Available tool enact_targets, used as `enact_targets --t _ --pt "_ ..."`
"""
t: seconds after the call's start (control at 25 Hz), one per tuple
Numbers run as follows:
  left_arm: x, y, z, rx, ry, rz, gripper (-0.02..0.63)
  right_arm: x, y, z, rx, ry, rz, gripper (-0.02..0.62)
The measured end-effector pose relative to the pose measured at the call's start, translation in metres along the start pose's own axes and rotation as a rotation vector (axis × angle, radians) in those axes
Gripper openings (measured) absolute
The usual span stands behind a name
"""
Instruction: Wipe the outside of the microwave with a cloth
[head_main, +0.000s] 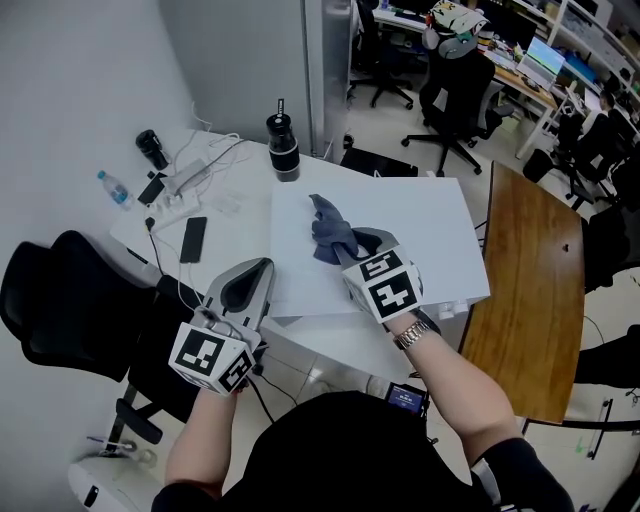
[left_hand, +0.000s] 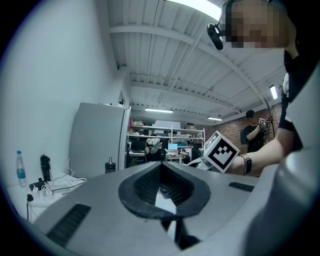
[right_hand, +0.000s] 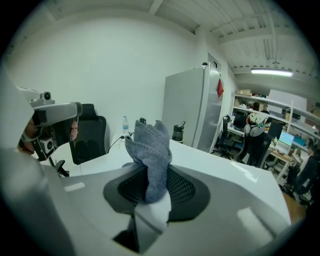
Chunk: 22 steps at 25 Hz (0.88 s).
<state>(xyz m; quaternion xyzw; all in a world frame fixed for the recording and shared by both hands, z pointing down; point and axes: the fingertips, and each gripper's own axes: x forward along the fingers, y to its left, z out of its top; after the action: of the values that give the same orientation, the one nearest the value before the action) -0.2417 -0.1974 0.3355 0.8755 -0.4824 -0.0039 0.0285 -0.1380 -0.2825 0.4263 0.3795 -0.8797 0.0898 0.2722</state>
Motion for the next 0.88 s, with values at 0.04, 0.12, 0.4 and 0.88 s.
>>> enact_targets --t 0.04,0.12,0.4,0.88 --pt "0.002 -0.004 0.001 0.003 0.0 -0.001 0.005 -0.003 -0.005 -0.002 0.003 0.001 -0.003 0.104" --pt "0.007 -0.014 0.004 0.008 0.0 -0.003 0.005 -0.011 -0.016 -0.007 0.009 0.003 -0.01 0.104" --pt "0.026 -0.044 0.009 0.028 0.011 -0.014 0.005 -0.035 -0.054 -0.025 0.041 -0.002 -0.034 0.104" --pt "0.07 -0.099 0.016 0.057 0.027 -0.076 0.005 -0.079 -0.127 -0.055 0.092 -0.011 -0.108 0.104"
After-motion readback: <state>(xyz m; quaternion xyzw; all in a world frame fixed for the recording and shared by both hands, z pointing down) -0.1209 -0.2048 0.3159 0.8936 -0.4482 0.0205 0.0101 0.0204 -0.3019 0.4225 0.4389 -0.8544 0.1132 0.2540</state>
